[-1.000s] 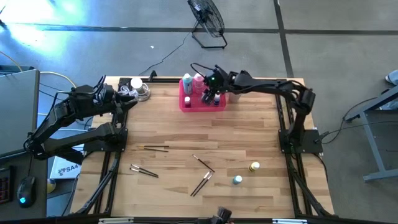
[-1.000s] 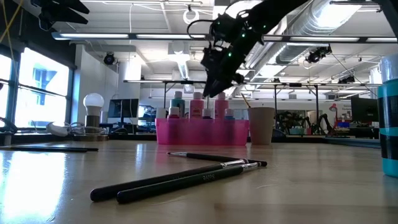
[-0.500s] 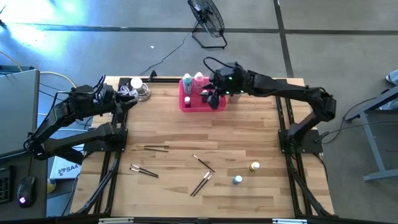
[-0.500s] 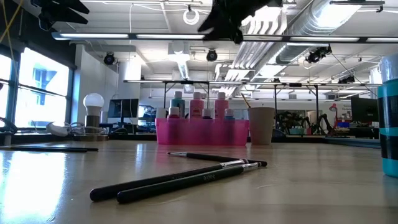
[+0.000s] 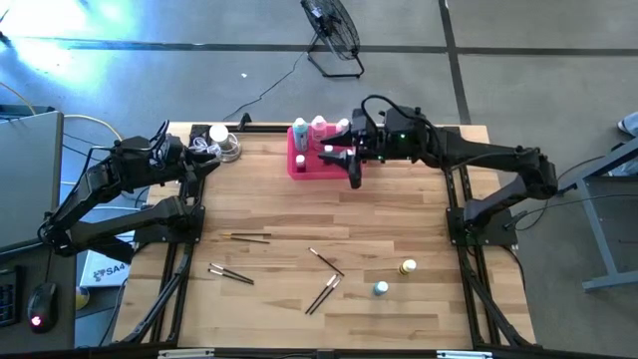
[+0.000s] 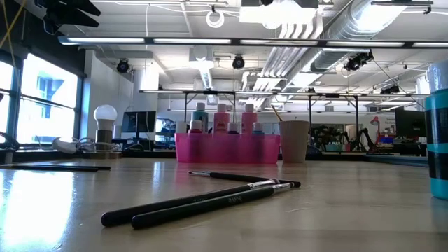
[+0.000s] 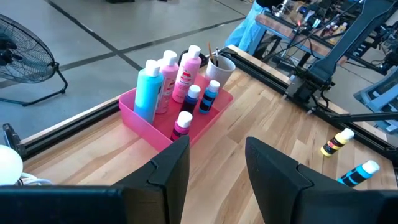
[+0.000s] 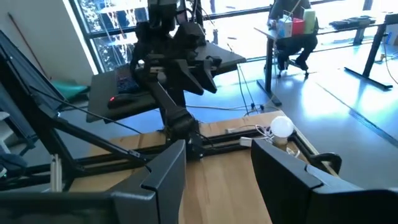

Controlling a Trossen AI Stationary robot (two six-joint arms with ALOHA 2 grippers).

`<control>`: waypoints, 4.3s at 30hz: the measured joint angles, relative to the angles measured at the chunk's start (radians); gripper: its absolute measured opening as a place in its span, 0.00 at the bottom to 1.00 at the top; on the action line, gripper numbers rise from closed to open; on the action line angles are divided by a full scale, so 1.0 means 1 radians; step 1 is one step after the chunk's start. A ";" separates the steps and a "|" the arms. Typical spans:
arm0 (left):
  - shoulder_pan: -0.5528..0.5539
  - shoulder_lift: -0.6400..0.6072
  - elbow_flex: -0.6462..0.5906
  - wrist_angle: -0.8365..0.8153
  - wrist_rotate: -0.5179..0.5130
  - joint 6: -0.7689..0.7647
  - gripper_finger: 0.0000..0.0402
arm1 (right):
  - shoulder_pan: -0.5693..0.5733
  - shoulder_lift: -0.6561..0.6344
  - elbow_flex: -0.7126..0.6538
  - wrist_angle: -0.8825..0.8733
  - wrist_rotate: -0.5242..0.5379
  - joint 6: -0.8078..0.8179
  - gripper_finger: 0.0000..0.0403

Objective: Pick & Place Paint Supplies
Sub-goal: Put the silver paintbrush into the white cup

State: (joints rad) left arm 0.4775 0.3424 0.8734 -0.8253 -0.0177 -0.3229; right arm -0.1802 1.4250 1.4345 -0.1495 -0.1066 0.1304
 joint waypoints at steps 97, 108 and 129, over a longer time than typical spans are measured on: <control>0.001 -0.261 -0.042 0.284 0.433 -0.102 0.38 | 0.030 0.005 -0.001 -0.039 -0.023 0.314 0.43; 0.000 -0.260 -0.152 0.279 0.419 0.122 0.38 | 0.058 0.005 -0.001 -0.081 0.114 0.310 0.43; 0.000 -0.261 -0.165 0.242 0.312 0.184 0.38 | 0.071 0.311 -0.001 -0.220 -0.289 0.440 0.05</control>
State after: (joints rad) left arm 0.4778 0.0815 0.7082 -0.5833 0.2946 -0.1387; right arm -0.1088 1.7357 1.4338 -0.3697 -0.3957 0.5701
